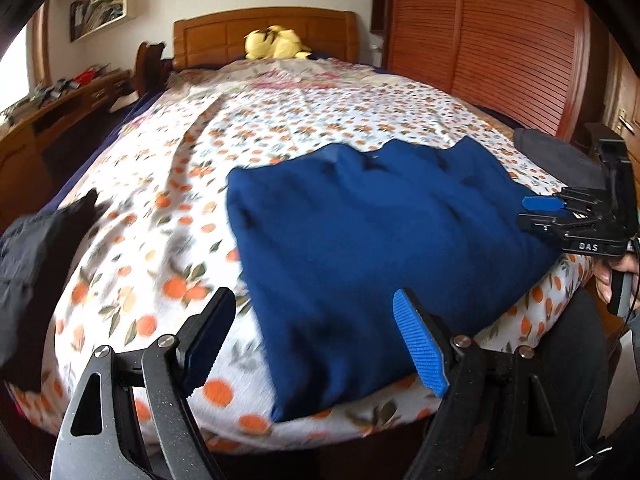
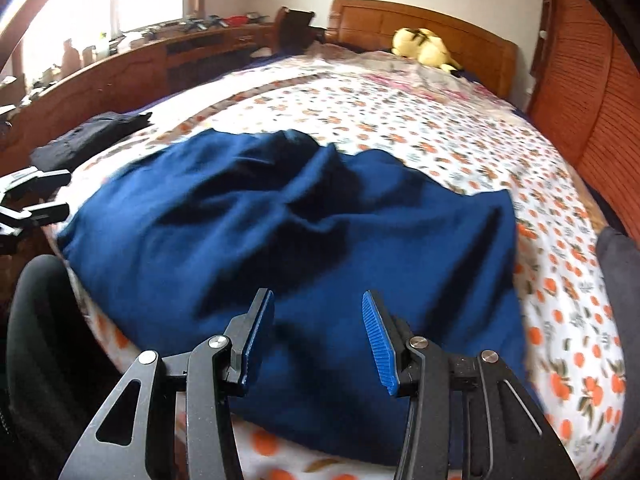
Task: Fold large clothes
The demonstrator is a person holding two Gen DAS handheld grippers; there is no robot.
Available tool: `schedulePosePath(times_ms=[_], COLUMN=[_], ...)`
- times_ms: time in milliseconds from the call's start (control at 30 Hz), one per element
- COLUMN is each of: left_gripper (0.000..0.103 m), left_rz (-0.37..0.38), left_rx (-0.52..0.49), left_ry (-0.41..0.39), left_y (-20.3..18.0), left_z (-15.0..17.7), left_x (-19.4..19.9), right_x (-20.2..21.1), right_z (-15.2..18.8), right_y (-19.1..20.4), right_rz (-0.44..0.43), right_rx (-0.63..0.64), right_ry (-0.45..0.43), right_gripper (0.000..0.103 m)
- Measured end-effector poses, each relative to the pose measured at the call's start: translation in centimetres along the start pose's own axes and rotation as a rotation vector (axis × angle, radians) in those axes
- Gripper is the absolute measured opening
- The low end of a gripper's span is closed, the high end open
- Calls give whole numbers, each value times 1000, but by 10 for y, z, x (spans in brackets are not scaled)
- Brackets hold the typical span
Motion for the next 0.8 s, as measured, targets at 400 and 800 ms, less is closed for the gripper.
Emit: schedulePosePath(times_ms=[400, 800], left_gripper=[47, 47], left_rz=[13, 60], left_rx=[106, 166], left_ry=[29, 96], left_y=[24, 17], left_z=[31, 55], left_x=[0, -14], right_x=[-21, -27], right_z=[18, 22], right_y=[5, 4], right_rz=[4, -14], right_rx=[5, -16], right_ry=[28, 6], right_gripper=[48, 49])
Point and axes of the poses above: each gripper's, at about its wrist camera, not at the fingertips, and x roughly against the way its jaws point, y to its left, z to its underside, the point moved 9 cm from there along -x, roughly the way its jaws point, and after that the axes turned 6 degrees about -x, right-handed, at the moved point
